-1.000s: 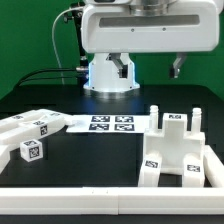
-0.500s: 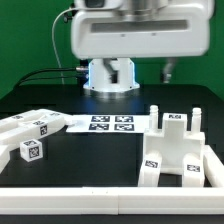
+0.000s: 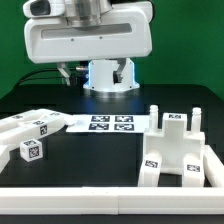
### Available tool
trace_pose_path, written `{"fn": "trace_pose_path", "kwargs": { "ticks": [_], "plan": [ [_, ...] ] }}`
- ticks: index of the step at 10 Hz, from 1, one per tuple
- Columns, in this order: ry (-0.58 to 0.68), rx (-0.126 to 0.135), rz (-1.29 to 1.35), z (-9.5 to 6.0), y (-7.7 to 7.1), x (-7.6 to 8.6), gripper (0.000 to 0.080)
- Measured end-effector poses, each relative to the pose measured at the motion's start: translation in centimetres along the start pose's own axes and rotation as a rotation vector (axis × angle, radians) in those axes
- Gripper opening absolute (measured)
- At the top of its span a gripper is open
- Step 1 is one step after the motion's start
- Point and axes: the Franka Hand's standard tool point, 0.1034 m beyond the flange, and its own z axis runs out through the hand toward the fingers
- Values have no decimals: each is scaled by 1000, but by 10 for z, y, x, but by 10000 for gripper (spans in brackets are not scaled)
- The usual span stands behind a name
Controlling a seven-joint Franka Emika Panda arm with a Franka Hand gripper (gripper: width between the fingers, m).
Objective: Assemble chair
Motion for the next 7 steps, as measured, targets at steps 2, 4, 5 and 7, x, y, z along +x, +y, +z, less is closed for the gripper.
{"fn": "trace_pose_path", "kwargs": {
  "ticks": [2,4,5,7],
  "plan": [
    [-3,2,14,2,3,-1,649],
    [20,12,147,17,43,-18,649],
    [49,0,118,24,74,-27,649],
    [76,6,105,28,91,-29,649]
  ]
}}
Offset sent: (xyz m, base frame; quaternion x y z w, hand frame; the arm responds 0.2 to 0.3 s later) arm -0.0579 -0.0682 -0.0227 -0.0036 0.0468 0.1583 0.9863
